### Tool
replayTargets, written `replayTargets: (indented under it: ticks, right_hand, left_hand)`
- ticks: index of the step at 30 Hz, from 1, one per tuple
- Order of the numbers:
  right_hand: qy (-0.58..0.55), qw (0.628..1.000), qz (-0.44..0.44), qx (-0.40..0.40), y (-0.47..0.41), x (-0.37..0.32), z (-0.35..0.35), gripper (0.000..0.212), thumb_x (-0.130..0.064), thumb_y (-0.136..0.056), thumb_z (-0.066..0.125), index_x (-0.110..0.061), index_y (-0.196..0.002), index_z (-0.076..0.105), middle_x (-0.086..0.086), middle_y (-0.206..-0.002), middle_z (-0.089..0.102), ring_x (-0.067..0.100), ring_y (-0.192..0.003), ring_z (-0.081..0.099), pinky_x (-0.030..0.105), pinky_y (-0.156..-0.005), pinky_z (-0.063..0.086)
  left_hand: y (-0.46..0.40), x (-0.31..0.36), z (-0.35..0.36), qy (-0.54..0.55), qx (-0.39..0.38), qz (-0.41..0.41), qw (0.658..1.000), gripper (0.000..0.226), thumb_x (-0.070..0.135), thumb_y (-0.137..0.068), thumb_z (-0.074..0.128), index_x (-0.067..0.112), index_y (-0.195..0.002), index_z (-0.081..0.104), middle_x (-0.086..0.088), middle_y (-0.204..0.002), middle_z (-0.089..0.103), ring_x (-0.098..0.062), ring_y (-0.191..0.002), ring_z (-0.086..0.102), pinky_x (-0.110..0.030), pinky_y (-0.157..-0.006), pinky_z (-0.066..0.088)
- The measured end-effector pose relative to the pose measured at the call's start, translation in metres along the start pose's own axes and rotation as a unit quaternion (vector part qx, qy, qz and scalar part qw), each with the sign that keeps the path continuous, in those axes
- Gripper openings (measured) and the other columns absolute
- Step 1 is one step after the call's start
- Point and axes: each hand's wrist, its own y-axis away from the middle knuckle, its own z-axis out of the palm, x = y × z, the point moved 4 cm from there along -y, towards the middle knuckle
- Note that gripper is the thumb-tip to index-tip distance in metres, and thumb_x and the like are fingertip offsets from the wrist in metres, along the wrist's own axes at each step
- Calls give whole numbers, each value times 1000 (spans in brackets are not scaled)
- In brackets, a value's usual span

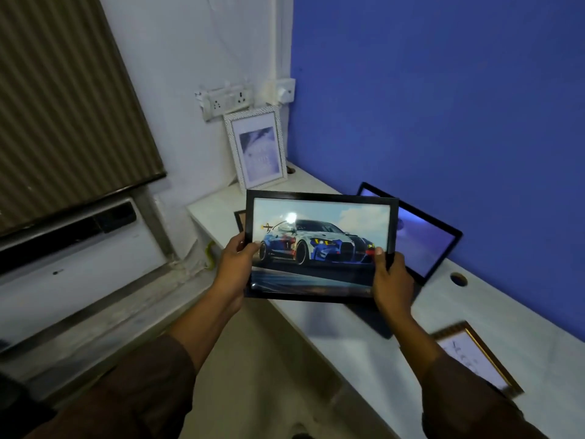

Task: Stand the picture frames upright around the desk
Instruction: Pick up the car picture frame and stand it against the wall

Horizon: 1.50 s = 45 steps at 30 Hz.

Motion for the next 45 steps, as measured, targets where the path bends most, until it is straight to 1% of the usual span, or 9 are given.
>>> replayTargets:
  ticks: [4, 11, 19, 23, 25, 32, 37, 40, 45]
  right_hand:
    - [-5, 1000, -14, -19, -33, -27, 30, 51, -59, -102, 37, -14, -115, 56, 7, -96, 67, 29, -87, 65, 34, -66, 45]
    - [-30, 997, -41, -55, -116, -65, 106, 47, -52, -104, 40, -12, -121, 59, 3, -105, 62, 21, -93, 59, 27, -68, 41]
    - [51, 993, -44, -92, -233, -73, 165, 58, -62, -101, 34, -19, -115, 70, 12, -104, 69, 27, -93, 63, 31, -73, 43]
    - [59, 992, -37, -104, -275, -78, 175, 59, -65, -98, 35, -24, -129, 64, 6, -123, 70, 26, -110, 64, 30, -79, 44]
    - [40, 995, -33, -89, -296, -88, 174, 50, -57, -100, 44, -24, -135, 57, 1, -132, 67, 25, -119, 62, 29, -84, 44]
    - [37, 997, 11, -63, -350, -95, 169, 64, -61, -97, 49, -24, -147, 35, 8, -119, 69, 29, -102, 66, 31, -72, 45]
    - [30, 998, 57, 7, -386, -92, 161, 60, -64, -94, 50, -21, -136, 44, -1, -88, 65, 26, -85, 67, 28, -61, 44]
    - [54, 995, 72, 40, -407, -94, 162, 50, -58, -95, 55, -17, -123, 51, -4, -75, 64, 15, -68, 62, 24, -53, 39]
    - [103, 984, 128, 68, -430, -76, 167, 51, -55, -96, 57, -13, -125, 63, 10, -105, 76, 32, -96, 70, 29, -61, 40]
  left_hand:
    - [-38, 12, -20, 8, -4, 9, 1000, 35, 20, -102, 54, 22, -137, 60, -3, -127, 72, -19, -112, 69, -25, -75, 52]
    - [-143, 43, -32, 3, 17, 25, 1000, 36, 11, -102, 53, 17, -137, 59, -8, -125, 71, -13, -101, 68, -11, -57, 55]
    - [-278, 92, -2, -50, 33, 55, 997, 49, 15, -95, 59, 27, -142, 54, -4, -134, 66, -29, -117, 65, -44, -89, 58]
    - [-320, 105, 26, -48, 20, 68, 996, 49, 11, -96, 57, 27, -143, 52, 0, -131, 65, -25, -113, 66, -36, -78, 59]
    - [-347, 111, 41, -48, 6, 72, 996, 50, 10, -97, 57, 27, -144, 52, 0, -132, 64, -27, -117, 65, -39, -84, 59]
    - [-428, 123, 87, -63, -51, 87, 993, 56, 14, -96, 62, 33, -146, 48, 1, -141, 58, -21, -128, 54, -41, -104, 47]
    - [-496, 123, 131, -66, -152, 83, 983, 50, 9, -98, 59, 36, -138, 50, 12, -131, 61, -8, -119, 57, -27, -97, 47]
    - [-542, 119, 152, -72, -205, 67, 974, 51, 10, -96, 60, 38, -138, 53, 14, -134, 64, -9, -123, 60, -35, -105, 47]
    - [-607, 91, 197, -103, -271, 15, 957, 53, -1, -99, 55, 19, -147, 49, -4, -141, 62, -25, -126, 59, -40, -105, 46]
